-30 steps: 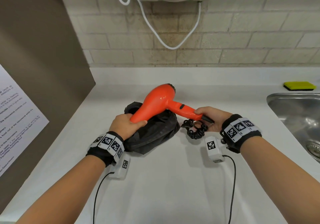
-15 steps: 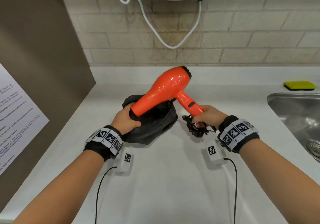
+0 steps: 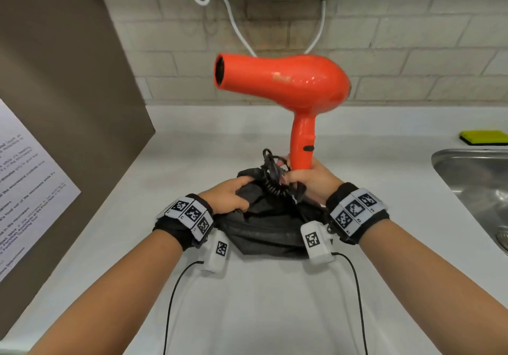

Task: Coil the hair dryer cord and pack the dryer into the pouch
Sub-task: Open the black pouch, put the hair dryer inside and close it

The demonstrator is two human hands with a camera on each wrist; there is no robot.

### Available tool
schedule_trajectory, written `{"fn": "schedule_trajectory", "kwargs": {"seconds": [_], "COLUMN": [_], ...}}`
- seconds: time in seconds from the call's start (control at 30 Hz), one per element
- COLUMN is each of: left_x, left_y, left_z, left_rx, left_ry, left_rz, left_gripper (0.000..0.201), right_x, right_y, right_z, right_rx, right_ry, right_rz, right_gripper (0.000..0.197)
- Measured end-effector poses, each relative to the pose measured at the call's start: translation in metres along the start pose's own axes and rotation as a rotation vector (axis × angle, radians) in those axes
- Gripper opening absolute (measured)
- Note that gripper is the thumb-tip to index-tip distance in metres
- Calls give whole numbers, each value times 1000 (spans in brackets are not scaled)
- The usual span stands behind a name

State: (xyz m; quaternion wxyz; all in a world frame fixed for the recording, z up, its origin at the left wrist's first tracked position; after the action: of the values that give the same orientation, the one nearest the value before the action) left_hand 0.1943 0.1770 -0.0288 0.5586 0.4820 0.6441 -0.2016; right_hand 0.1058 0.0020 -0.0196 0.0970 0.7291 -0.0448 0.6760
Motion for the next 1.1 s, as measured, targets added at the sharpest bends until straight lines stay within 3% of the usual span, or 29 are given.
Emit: {"fn": "schedule_trajectory", "kwargs": {"seconds": [0.13,0.27,0.37,0.43,0.53,0.6,0.77,0.9,1.1], "left_x": [4,5,7,10,10,4,-9,-26,-33], "left_y": [0,5,15,21,28,33,46,46,44], "left_z": [4,7,10,10,8,4,1,-3,-3], "left_rx": [-14,-49,-183,-273,-315,-319,-323,-283,-362], "left_ry": [3,-15,-15,44,188,265,239,195,137], "left_rz": [-41,-82,34,100,178,219,165,107,-210], "left_gripper": [74,65,55,48,26,21,12,2,41], "right_x": [-26,-39,-43,-45,-46,-45,-43,-46,-42], "right_y": [3,17,29,35,44,47,47,52,50], "right_z": [-5,-8,-11,-13,-13,-13,-16,-16,-20], "right_rx": [130,144,155,126,56,37,-43,-122,-211], "right_ry": [-121,-183,-256,-285,-294,-296,-267,-241,-157], "right_rz": [-121,-272,-351,-386,-489,-555,-641,-646,-663], "right_gripper": [29,37,38,37,37,35,24,29,34]}}
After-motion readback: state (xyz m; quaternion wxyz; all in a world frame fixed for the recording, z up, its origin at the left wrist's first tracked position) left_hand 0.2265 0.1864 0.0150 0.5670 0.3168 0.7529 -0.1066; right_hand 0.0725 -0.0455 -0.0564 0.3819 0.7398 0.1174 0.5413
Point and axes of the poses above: each hand's wrist, its own z-axis towards the middle knuckle, its own y-axis out of the back of the hand, x = y × z, the point moved 1 cm from there along z, towards the middle knuckle, and after that the axes turned 15 degrees about -z, right-handed, at the moved point
